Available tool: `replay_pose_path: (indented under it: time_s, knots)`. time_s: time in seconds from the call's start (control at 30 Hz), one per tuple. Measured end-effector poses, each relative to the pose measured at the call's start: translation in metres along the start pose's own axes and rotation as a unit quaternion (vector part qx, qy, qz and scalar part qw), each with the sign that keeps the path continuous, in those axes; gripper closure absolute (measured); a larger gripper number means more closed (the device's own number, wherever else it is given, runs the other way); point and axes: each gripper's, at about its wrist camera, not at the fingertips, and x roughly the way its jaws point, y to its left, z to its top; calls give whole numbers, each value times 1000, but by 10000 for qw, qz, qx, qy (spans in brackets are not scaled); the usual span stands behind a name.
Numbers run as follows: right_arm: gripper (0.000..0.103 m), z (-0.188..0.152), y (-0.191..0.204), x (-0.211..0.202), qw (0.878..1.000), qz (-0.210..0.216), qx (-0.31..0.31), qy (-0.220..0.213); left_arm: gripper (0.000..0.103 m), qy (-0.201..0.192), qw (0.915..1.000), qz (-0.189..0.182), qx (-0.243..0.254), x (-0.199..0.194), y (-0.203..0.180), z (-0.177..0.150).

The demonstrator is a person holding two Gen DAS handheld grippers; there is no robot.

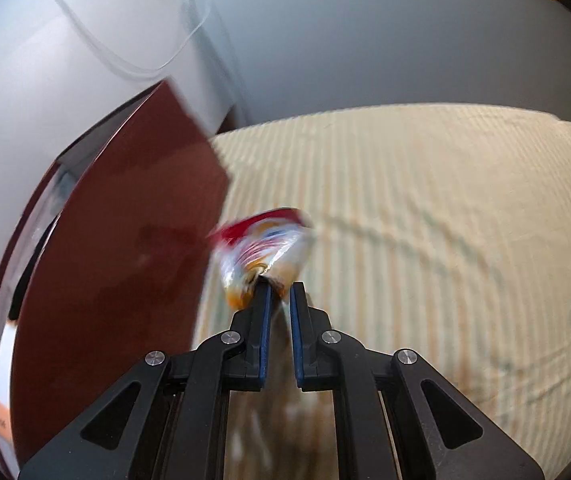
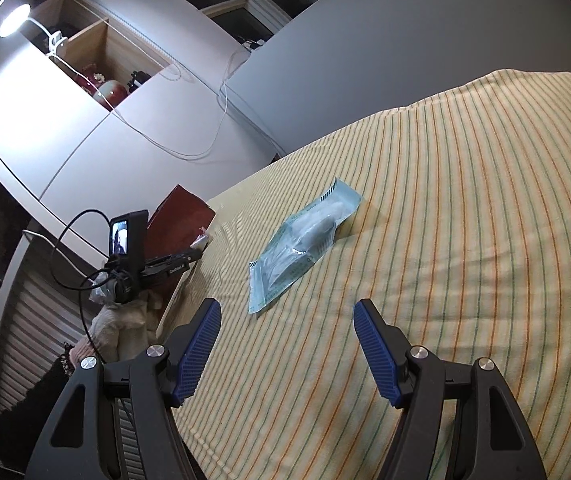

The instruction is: Organize soft objects

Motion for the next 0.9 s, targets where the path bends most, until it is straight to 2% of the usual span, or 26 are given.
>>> replay_pose_path:
  time_s: [0.13, 0.23, 0.37, 0.47, 0.57, 0.67, 0.73, 0.83, 0.9]
  knots:
    - [38, -3, 1, -1, 10000, -69, -59, 0, 95, -264, 9991, -343, -27, -15, -6, 5]
    - [38, -2, 4, 2, 9999, -121, -74, -5, 95, -365, 9981, -444, -208, -28, 0, 3]
    - [38, 0, 5, 7, 9998, -166, -73, 38, 95, -313, 9991, -82, -286, -25, 7, 12]
    - [38, -1, 7, 8, 9997, -209, -123, 19, 95, -302, 9986, 428, 38, -16, 2, 24]
    - [38, 0, 7, 8, 9997, -215, -102, -10, 95, -103, 9986, 492, 173, -2, -1, 28]
    - [38, 0, 4, 6, 9998, -176, -50, -29, 95, -14, 9985, 531, 93, 11, 4, 30]
    - [38, -1, 2, 5, 9999, -153, -48, -33, 95, 46, 9990, 444, 13, 14, 6, 30]
    - [38, -2, 3, 4, 9999, -146, -65, -33, 99, 137, 9997, -43, -214, 16, 17, 33]
    - [38, -2, 2, 3, 9999, -132, -64, -41, 99, 145, 9996, -188, -128, 15, 14, 33]
